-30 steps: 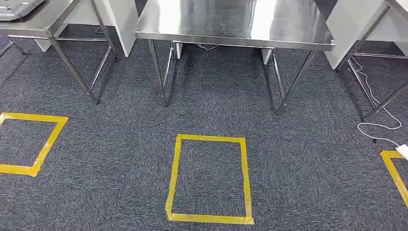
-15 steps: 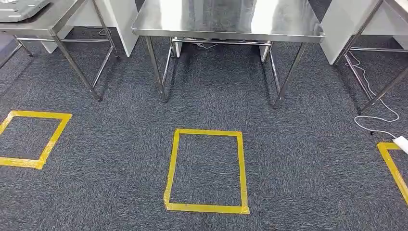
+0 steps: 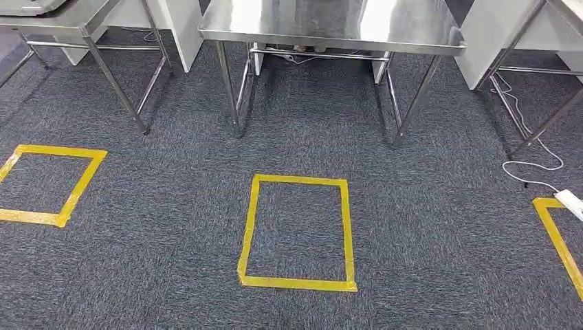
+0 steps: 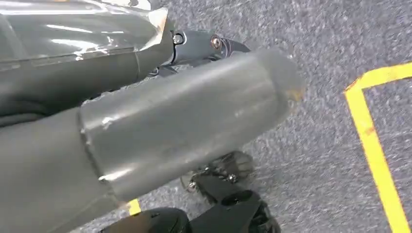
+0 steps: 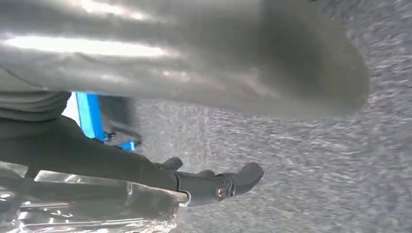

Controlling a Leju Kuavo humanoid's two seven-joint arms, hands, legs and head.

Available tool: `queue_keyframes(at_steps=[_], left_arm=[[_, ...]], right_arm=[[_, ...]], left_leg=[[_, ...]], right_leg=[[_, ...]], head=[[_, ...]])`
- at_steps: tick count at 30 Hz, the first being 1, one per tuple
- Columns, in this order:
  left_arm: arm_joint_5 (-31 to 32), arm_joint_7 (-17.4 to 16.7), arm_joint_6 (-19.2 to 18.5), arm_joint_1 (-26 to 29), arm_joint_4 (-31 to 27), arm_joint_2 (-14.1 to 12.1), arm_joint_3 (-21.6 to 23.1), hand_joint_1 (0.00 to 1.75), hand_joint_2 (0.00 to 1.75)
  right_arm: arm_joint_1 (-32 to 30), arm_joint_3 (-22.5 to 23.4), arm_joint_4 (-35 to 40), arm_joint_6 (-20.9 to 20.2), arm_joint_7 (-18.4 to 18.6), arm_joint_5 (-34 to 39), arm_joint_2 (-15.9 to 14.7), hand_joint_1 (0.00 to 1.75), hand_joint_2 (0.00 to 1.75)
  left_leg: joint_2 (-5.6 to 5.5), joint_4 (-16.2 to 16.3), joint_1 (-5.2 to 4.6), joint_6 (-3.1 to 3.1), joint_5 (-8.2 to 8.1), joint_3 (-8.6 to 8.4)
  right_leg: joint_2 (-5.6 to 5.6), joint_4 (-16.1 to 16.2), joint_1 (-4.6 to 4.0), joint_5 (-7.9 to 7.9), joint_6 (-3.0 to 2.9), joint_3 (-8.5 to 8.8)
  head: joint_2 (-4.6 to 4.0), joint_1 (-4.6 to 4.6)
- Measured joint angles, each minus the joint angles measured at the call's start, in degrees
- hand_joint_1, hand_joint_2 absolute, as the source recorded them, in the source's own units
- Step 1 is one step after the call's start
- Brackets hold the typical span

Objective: Take the parts from the cabinet and place them on the table.

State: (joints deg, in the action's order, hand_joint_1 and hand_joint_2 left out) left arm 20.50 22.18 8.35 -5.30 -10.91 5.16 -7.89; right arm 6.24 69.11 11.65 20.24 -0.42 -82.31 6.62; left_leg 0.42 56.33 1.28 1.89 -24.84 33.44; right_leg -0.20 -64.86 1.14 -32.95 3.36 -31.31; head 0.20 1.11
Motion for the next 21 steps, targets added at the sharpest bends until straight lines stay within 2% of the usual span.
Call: queue_keyframes(at_steps=[1,2,3,4,6,7,8,9,10,11,12,13,14,15,16,17,18,19,20,21], left_arm=[[0.1,0.0,0.1,0.0,0.0,0.0,0.0,0.00,0.00],[0.3,0.0,0.2,0.0,-0.1,-0.1,0.0,0.00,0.00],[0.4,0.0,0.2,-0.1,-0.1,-0.1,0.0,0.00,0.00],[0.4,0.1,0.2,-0.2,-0.1,-0.1,0.0,0.00,0.00],[0.5,0.1,0.2,-0.2,-0.1,-0.1,0.0,0.00,0.00],[0.5,0.1,0.2,-0.1,-0.1,-0.1,0.0,0.00,0.00],[0.5,0.1,0.2,-0.1,-0.1,-0.2,0.0,0.00,0.00],[0.6,0.1,0.2,-0.1,-0.1,-0.2,0.0,0.00,0.00],[0.7,0.1,0.2,-0.1,-0.1,-0.2,0.0,0.00,0.00],[0.7,0.1,0.2,-0.1,-0.1,-0.2,0.0,0.00,0.00],[0.8,0.1,0.2,0.0,-0.1,-0.2,0.0,0.00,0.00],[0.8,0.1,0.2,0.0,-0.1,-0.2,0.0,0.00,0.00],[0.8,0.1,0.2,0.0,-0.1,-0.2,0.0,0.00,0.00],[0.8,0.1,0.2,0.1,-0.1,-0.2,0.0,0.00,0.00],[0.8,0.1,0.2,0.1,-0.1,-0.2,0.0,0.00,0.00],[0.8,0.1,0.2,0.1,-0.1,-0.5,0.0,0.00,0.00],[0.9,0.2,0.2,0.3,-0.1,-0.5,0.0,0.00,0.00],[0.9,0.3,0.2,0.3,-0.1,-0.5,0.0,0.00,0.00],[0.9,0.3,0.2,0.3,-0.1,-0.5,0.0,0.00,0.00],[0.9,0.3,0.2,0.3,-0.1,-0.5,0.0,0.00,0.00]], right_arm=[[0.1,0.0,0.0,0.0,0.0,0.0,0.0,0.00,0.00],[0.3,0.0,0.0,0.1,0.0,0.2,0.1,0.00,0.00],[0.3,0.0,0.0,0.2,-0.1,0.4,0.1,0.00,0.00],[0.3,0.0,0.0,0.3,-0.1,0.7,0.2,0.00,0.00],[0.1,0.0,0.0,0.4,-0.1,1.1,0.1,0.00,0.00],[0.2,0.0,0.0,0.5,-0.1,1.4,0.1,0.00,0.00],[0.2,0.0,0.0,0.5,-0.1,1.5,0.2,0.00,0.00],[0.1,0.1,0.0,0.6,-0.1,1.7,0.1,0.00,0.00],[0.1,0.1,0.0,0.6,-0.1,1.8,0.1,0.00,0.00],[0.1,0.2,0.0,0.6,-0.1,1.9,0.1,0.00,0.00],[0.0,0.2,0.0,0.6,-0.1,1.9,0.1,0.00,0.00],[-0.1,0.2,0.0,0.6,-0.1,1.9,0.1,0.00,0.00],[-0.2,0.2,0.0,0.6,-0.1,1.9,0.1,0.00,0.00],[-0.2,0.2,0.0,0.6,-0.1,1.9,0.1,0.00,0.00],[-0.2,0.2,0.0,0.6,-0.2,1.9,0.2,0.00,0.00],[-0.2,0.2,-0.1,0.5,-0.2,1.9,0.4,0.00,0.00],[0.1,0.2,-0.1,0.4,-0.2,1.9,0.5,0.00,0.00],[0.3,0.2,-0.1,0.4,-0.2,2.0,0.4,0.00,0.00],[0.3,0.2,-0.1,0.3,-0.2,2.0,0.4,0.00,0.00],[0.3,0.2,-0.1,0.3,-0.2,2.0,0.6,0.00,0.00]], left_leg=[[-0.01,0.1,0.04,-0.40,0.32,0.24],[0.06,0.3,-0.24,-0.87,0.60,0.32],[0.05,0.3,-0.43,-1.20,0.75,0.33],[0.05,0.3,-0.48,-1.56,0.97,0.40],[-0.01,0.1,-0.13,-2.36,1.56,0.39],[-0.05,0.6,0.23,-2.68,1.22,0.77],[-0.10,2.1,0.26,-2.72,-0.74,1.36],[-0.11,5.4,0.24,-2.74,-3.78,2.53],[-0.15,9.9,0.23,-2.87,-6.62,4.16],[-0.24,14.4,0.23,-2.99,-8.84,5.77],[-0.29,17.8,0.22,-2.96,-10.01,6.83],[-0.29,18.0,0.21,-2.81,-9.60,6.42],[-0.33,15.9,0.19,-2.54,-8.13,4.91],[-0.63,11.1,0.13,-2.10,-5.55,1.89],[-1.48,5.9,0.03,-1.56,-3.23,-1.09],[-4.63,2.7,0.13,-0.67,-3.71,-2.79],[-5.53,2.3,0.07,-0.52,-3.32,-2.81],[-4.60,1.7,-0.26,-0.46,-3.40,-2.82],[-4.16,1.6,-0.37,-0.40,-3.43,-2.70],[-3.60,1.4,-0.46,-0.30,-3.32,-2.66]], right_leg=[[-0.01,6.5,0.33,1.49,0.52,4.18],[0.08,10.5,0.63,1.10,0.22,6.01],[0.36,10.3,-0.41,1.81,-0.47,5.62],[0.35,9.8,-0.22,1.89,-1.03,5.38],[0.33,9.5,-0.55,2.22,-1.86,5.10],[0.24,9.7,0.39,2.86,-2.74,4.97],[0.27,9.6,0.14,3.15,-3.17,4.68],[0.27,9.6,0.01,3.42,-3.64,4.37],[0.28,9.6,-0.23,3.68,-4.01,4.02],[0.33,9.5,-0.51,3.86,-4.15,3.61],[0.55,9.3,-0.81,4.07,-4.22,3.58],[0.96,9.1,-1.03,4.24,-4.29,3.26],[1.36,8.8,-1.16,4.27,-4.24,3.01],[1.93,8.5,-1.31,4.27,-4.23,2.89],[2.45,8.4,-1.39,4.26,-4.21,2.89],[2.83,8.3,-1.10,4.30,-4.14,2.61],[3.21,8.0,-1.52,4.52,-3.76,2.05],[3.83,7.9,-0.99,4.78,-3.34,1.36],[4.51,8.0,-0.82,5.05,-2.93,1.06],[4.99,8.2,-0.77,5.35,-2.47,0.86]], head=[[0.00,-0.02],[0.00,-0.07],[0.00,0.00],[0.00,0.35],[0.00,0.26],[0.00,0.24],[0.00,0.37],[0.00,0.46],[0.00,0.41],[0.00,0.48],[0.00,0.39],[0.00,0.42],[0.00,0.44],[0.00,0.44],[0.00,0.46],[0.00,0.25],[0.00,-0.04],[0.00,0.45],[0.00,0.72],[0.00,0.61]])
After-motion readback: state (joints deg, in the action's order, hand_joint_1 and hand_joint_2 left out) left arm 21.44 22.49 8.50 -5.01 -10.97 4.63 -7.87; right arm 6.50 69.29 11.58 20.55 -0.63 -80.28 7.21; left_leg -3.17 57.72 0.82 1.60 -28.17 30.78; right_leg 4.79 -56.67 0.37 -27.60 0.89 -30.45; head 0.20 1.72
